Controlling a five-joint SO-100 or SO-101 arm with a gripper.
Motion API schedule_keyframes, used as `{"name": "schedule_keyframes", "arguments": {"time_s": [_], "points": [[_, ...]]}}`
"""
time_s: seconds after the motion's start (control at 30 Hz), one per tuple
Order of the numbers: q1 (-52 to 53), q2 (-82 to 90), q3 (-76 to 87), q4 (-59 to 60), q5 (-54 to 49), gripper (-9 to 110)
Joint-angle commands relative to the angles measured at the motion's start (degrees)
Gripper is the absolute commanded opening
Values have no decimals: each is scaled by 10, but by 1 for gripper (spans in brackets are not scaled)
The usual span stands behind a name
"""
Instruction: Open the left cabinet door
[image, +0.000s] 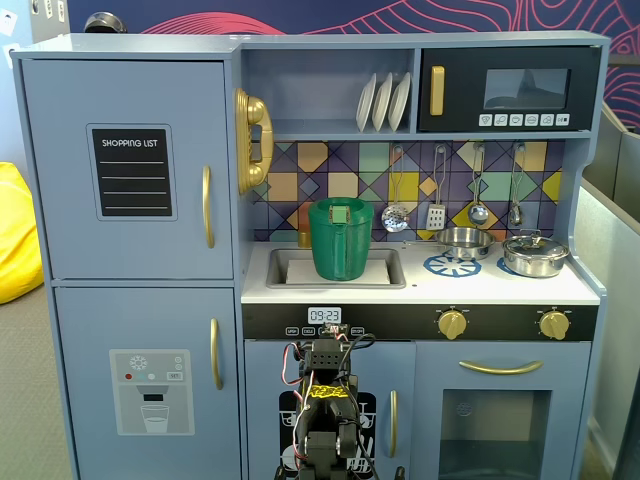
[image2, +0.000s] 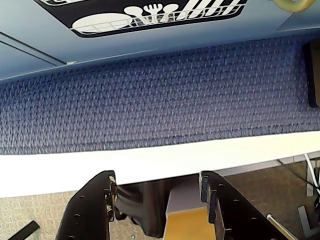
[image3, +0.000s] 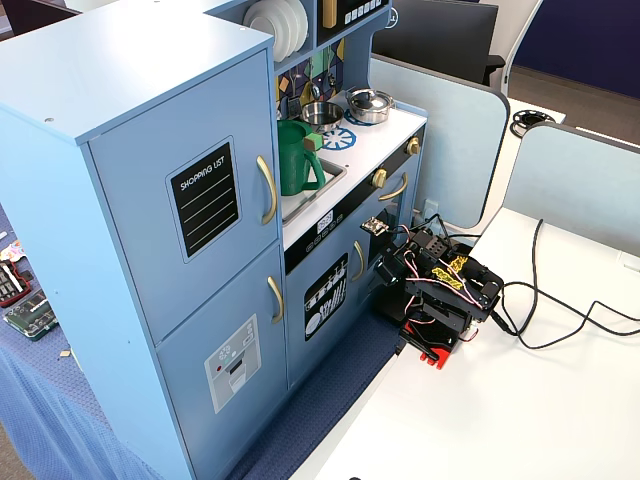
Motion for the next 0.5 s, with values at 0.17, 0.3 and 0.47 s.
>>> {"name": "schedule_keyframes", "arguments": {"time_s": [0.17,0.3,0.47], "points": [[17,-3,7,104,15,4],[17,-3,7,104,16,10],[5,-3,7,103,-14,4]]}}
